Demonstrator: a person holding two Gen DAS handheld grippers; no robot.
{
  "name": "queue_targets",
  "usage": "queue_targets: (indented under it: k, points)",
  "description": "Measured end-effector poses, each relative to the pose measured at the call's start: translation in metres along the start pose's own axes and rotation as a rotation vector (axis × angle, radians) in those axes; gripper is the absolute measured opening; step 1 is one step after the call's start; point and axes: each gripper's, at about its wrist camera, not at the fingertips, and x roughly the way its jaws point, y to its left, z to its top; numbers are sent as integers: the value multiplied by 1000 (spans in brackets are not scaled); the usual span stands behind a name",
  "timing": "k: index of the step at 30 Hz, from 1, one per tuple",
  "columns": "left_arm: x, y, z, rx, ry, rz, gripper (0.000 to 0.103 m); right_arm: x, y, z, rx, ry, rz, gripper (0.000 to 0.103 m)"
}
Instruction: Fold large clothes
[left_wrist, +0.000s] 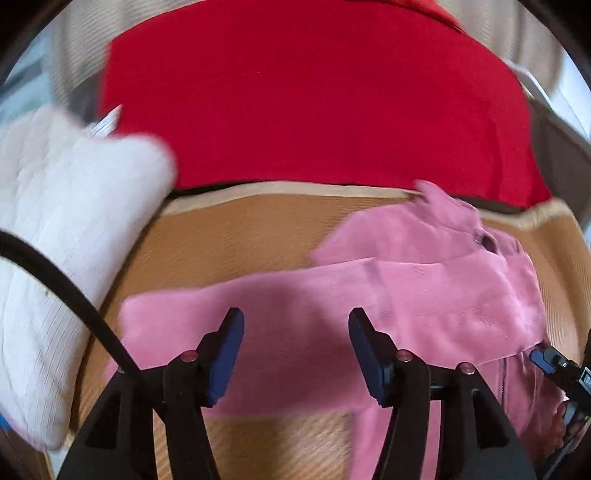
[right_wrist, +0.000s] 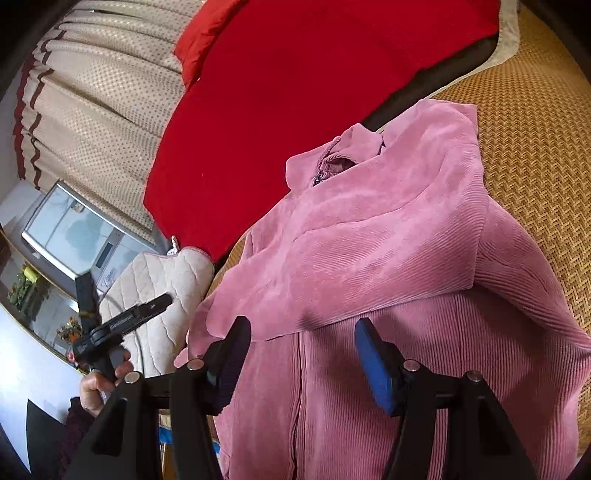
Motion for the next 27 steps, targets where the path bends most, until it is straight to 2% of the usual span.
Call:
queue_targets:
  k: [1, 3, 8, 12, 18, 21, 23, 25, 26, 27]
  points:
    - [-5, 16, -7, -36, -1, 13, 66, 0, 1, 0, -3, 2, 0, 63]
    - [-12, 50, -25, -124, 0, 33, 67, 2, 2, -1, -10, 10, 0, 63]
    - [-6, 121, -77, -396, 30, 13, 67, 5, 7, -3, -35, 20, -5, 63]
    - [10, 142, -98, -549, 14, -7, 67, 6, 9, -4, -48, 26, -10, 63]
    - [42, 145, -95, -617, -6, -34, 67, 7, 9, -4, -49, 29, -17, 63]
    - [57, 150, -87, -644, -27, -13, 66, 8, 9, -4, -50, 29, -21, 63]
    - [66, 147, -81, -648, -42, -5, 58, 9, 9, -4, -51, 32, -25, 63]
    - [73, 150, -72, -654, -48, -4, 36, 9, 10, -4, -57, 31, -27, 63]
    - [76, 152, -70, -654, -42, -1, 29, 10, 11, -4, -61, 30, -27, 63]
    - [79, 152, -66, -648, -31, 6, 14, 10, 11, -4, -65, 29, -28, 63]
